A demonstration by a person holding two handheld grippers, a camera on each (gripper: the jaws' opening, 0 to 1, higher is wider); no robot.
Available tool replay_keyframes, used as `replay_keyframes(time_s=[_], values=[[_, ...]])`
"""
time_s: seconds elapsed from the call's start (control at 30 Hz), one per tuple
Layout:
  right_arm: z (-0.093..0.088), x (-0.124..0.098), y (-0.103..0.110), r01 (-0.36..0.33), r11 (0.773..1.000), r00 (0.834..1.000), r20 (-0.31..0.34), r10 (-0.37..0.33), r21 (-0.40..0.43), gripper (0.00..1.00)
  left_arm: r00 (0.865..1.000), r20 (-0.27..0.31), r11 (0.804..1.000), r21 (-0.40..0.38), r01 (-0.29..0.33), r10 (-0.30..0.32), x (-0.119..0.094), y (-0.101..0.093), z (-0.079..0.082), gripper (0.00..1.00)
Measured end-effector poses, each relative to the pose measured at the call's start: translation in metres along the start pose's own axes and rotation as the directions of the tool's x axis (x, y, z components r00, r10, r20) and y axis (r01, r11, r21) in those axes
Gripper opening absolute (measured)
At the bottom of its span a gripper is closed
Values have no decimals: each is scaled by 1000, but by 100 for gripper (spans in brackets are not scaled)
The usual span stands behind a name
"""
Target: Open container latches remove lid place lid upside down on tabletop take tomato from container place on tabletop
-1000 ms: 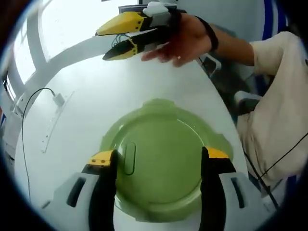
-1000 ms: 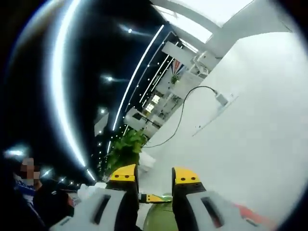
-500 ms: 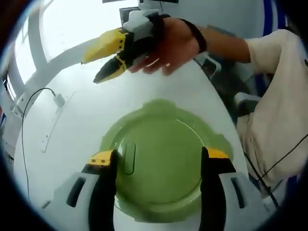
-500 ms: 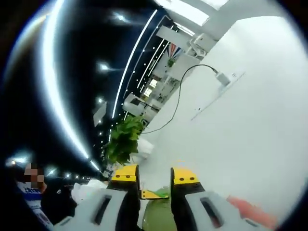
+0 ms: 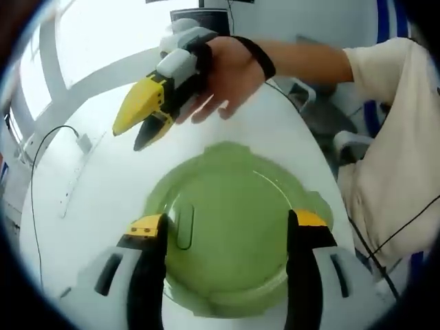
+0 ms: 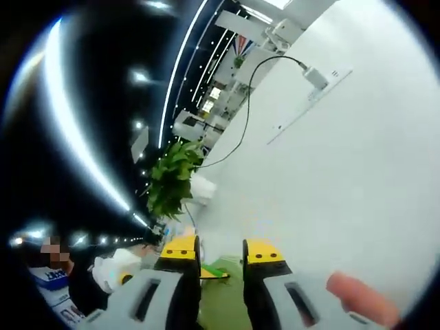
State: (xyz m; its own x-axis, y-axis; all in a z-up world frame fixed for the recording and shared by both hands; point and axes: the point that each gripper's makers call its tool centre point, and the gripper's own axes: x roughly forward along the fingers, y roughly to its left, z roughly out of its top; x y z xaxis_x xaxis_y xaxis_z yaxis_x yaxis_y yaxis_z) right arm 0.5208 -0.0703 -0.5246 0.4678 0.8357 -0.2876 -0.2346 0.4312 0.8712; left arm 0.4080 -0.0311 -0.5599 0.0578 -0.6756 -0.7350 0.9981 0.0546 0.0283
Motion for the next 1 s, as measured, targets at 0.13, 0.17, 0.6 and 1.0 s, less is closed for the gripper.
replay_keyframes(time_s=[0.13,0.17,0.6,1.0], values=[[-7,4,-2,-8,1000,999,-33,7,-12,19,1000,4,1000,-1,-1,1,0,-2,0,64],[-7,5,-4,-5,1000,999,-48,5,-17,19,1000,5,1000,-1,-1,1,0,-1,0,64],[-5,26,-18,-31,999,990,-140,29,-11,19,1000,13,1000,0,1,-1,1,-3,-1,64],[-34,48,-25,-78,997,962,-262,70,-23,18,1000,15,1000,-3,2,-2,3,14,-4,64]])
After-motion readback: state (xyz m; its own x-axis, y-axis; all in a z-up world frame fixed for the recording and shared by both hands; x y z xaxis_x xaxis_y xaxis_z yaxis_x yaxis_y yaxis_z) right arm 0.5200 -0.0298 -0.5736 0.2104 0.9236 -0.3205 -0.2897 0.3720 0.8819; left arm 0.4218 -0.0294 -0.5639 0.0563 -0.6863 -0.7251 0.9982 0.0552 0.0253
